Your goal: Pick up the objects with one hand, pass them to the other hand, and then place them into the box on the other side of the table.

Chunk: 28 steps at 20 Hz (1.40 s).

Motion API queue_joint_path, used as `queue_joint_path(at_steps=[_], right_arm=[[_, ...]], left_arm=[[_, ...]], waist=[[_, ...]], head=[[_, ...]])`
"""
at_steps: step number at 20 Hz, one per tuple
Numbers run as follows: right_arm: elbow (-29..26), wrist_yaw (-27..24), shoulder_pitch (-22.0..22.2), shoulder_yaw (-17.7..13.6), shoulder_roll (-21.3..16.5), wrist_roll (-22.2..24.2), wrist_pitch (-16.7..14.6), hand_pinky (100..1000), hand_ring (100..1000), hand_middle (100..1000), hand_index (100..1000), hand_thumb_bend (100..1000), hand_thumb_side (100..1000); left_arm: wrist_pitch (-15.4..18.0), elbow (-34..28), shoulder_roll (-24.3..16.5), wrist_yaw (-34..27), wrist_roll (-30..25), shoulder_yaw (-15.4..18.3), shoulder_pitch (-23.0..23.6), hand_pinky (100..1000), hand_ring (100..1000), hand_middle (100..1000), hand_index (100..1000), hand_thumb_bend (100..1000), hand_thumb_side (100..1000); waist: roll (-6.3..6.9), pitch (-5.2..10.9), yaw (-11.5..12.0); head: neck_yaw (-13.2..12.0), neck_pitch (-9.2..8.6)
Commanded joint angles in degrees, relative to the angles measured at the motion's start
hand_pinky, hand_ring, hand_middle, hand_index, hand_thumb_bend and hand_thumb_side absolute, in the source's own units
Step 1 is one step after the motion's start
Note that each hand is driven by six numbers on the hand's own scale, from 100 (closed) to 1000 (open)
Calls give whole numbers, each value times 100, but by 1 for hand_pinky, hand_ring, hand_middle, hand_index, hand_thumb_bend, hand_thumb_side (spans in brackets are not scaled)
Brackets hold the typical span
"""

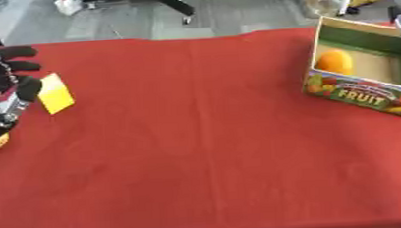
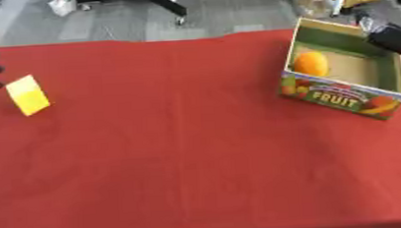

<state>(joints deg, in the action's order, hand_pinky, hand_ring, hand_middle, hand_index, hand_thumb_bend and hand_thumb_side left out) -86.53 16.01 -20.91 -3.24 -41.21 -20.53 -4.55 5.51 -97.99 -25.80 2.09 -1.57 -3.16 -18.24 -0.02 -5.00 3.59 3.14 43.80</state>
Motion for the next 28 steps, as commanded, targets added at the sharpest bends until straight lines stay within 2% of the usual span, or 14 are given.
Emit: queue_joint_path(at_steps=[1, 4, 7, 10, 14, 16, 20, 24, 28], right_arm=[[-1234, -330, 347, -187, 141, -52, 22, 589, 702, 646, 822, 350, 448], [-2036, -298, 792, -227, 553, 157, -11, 591, 700, 644, 821, 334, 451], [-2532, -124, 1111, -232, 1033, 429, -85, 592, 699, 643, 819, 329, 453], [-2764, 53, 1292, -207, 1376, 638, -143, 592, 696, 639, 817, 325, 458], [-2804, 233, 1438, -142, 1670, 823, -212, 590, 694, 636, 814, 321, 462], [-2806, 254, 1480, -125, 1776, 856, -229, 588, 693, 635, 813, 320, 463], [-2806, 256, 1531, -130, 1913, 841, -192, 585, 689, 631, 808, 308, 462], [-2806, 263, 1548, -131, 1952, 837, -145, 584, 688, 630, 807, 295, 465], [-2803, 267, 1572, -136, 1977, 832, -100, 584, 688, 630, 806, 283, 469]], left_arm=[[-26, -3, -192, 190, 150, 202, -91, 648, 720, 743, 797, 672, 651], [-98, 104, -346, 455, 266, 342, -137, 652, 723, 745, 804, 667, 640], [-229, 319, -645, 811, 316, 449, -241, 663, 733, 750, 816, 660, 626], [-405, 651, -967, 1199, 233, 459, -390, 672, 739, 754, 821, 647, 613], [-661, 1328, -1381, 1774, -60, 363, -689, 698, 753, 766, 839, 665, 609], [-773, 1734, -1529, 2070, -342, 299, -854, 710, 754, 763, 836, 665, 576], [-899, 2375, -1799, 2876, -1336, 214, -1116, 746, 753, 753, 842, 643, 507], [-808, 2836, -1990, 3537, -2252, 198, -1265, 769, 743, 739, 844, 610, 444], [-682, 3071, -2124, 3784, -2935, 301, -1242, 776, 726, 725, 838, 570, 405]], waist=[[30, -28, -46], [31, -22, -122], [48, -17, -201], [76, -22, -268], [110, -51, -359], [120, -73, -407], [128, -114, -481], [143, -124, -496], [151, -114, -483]], head=[[-178, -24], [-331, -40], [-448, -39], [-550, -32], [-701, -69], [-764, -71], [-815, -78], [-816, -49], [-784, -39]])
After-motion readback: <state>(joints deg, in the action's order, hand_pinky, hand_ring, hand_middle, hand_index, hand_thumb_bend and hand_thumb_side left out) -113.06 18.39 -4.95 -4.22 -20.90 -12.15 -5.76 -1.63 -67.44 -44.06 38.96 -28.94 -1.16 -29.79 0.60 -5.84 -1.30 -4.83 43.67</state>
